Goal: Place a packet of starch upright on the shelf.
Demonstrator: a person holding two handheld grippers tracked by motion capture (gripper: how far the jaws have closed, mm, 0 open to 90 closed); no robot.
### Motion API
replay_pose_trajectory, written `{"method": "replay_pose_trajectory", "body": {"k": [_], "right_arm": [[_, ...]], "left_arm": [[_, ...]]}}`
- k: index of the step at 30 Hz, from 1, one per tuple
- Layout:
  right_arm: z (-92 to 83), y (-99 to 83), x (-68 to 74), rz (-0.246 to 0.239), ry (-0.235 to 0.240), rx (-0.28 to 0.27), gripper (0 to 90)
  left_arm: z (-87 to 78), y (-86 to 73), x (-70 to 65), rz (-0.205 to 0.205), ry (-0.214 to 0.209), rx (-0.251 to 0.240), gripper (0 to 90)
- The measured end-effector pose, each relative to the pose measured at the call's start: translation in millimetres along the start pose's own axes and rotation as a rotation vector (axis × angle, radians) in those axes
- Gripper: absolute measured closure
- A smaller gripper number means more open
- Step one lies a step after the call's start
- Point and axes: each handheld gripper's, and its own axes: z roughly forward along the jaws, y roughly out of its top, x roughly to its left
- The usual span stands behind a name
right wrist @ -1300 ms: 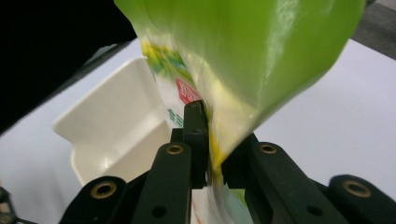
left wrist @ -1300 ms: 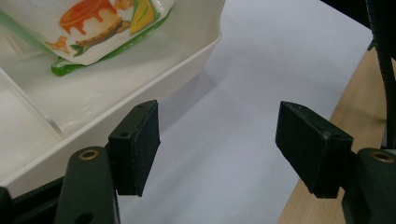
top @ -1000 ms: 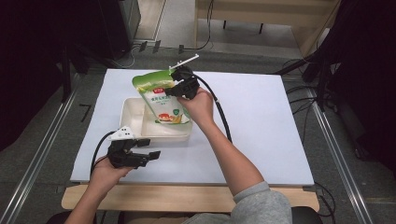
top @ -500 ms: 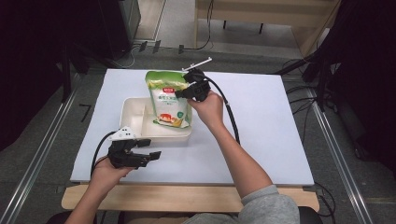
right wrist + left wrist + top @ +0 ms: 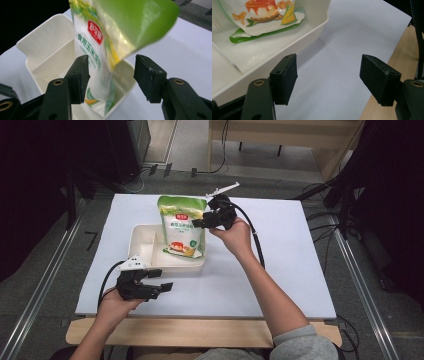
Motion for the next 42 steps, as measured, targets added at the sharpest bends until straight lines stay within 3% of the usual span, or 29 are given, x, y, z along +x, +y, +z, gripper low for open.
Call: {"method": "replay_pose_trajectory", "body": {"k": [11, 23, 29, 40, 42], "right_arm": [[-23.1, -27.8, -7.2, 0.023, 0.011, -0.02, 44.9], [-48.4, -65.7, -3.3, -0.022, 0.018, 0.007, 44.9], [-59.1, -91.5, -2.7, -0.014, 0.022, 0.019, 44.7], [-61.9, -147.4, -1.5, 0.015, 0.016, 0.002, 43.1], [-61.4, -149.6, -2.0, 0.028, 0.02, 0.003, 43.3]], "left_arm": [[1.4, 0.2, -1.3, 0.001, 0.0, 0.007, 31.1], [2.3, 0.5, -0.5, 0.0, 0.0, 0.006, 31.0], [3.1, 1.0, -0.6, 0.0, -0.001, 0.006, 31.0], [5.3, 2.3, -0.3, 0.006, 0.0, 0.028, 31.1], [5.3, 2.3, -0.7, 0.009, 0.001, 0.036, 31.0]]}}
